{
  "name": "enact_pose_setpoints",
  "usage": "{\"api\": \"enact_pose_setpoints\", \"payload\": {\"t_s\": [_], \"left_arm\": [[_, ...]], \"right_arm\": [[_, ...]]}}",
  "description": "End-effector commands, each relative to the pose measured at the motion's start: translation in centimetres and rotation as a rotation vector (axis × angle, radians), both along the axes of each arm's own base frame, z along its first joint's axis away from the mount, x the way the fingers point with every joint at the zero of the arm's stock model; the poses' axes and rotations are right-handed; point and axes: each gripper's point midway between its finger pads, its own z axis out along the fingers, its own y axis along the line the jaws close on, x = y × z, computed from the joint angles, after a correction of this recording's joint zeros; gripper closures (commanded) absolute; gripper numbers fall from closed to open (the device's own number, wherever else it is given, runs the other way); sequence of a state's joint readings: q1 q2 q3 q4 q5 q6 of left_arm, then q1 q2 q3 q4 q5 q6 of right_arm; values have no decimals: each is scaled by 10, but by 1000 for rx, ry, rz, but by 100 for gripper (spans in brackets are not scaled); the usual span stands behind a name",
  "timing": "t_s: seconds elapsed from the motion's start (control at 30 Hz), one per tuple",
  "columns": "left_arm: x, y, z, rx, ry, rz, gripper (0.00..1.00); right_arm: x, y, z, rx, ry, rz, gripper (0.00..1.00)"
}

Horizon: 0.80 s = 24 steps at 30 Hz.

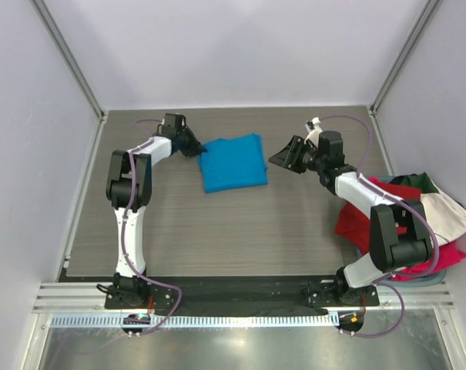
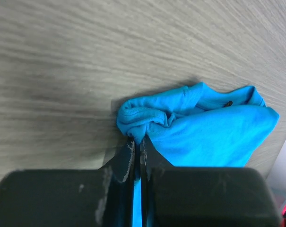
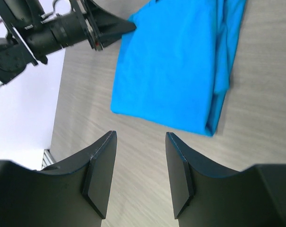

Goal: Fold and stack the t-shirts

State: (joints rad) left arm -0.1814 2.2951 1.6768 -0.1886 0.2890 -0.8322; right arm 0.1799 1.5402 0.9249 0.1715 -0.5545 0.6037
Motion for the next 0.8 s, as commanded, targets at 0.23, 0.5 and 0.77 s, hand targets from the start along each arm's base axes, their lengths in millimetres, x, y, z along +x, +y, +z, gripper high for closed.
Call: {"api": "enact_pose_setpoints", "payload": {"t_s": [0.23, 0.5, 0.77], "left_arm": [[-59, 93, 11, 69, 69, 145, 100], [-137, 198, -1, 189, 166, 387, 100], [-147, 310, 34, 427, 98, 717, 100]], "right_arm": [[-20, 11, -6, 48, -31, 42, 53], [-28, 27, -6, 49, -39, 62, 54], [-33, 33, -15, 30, -44, 68, 54]]}}
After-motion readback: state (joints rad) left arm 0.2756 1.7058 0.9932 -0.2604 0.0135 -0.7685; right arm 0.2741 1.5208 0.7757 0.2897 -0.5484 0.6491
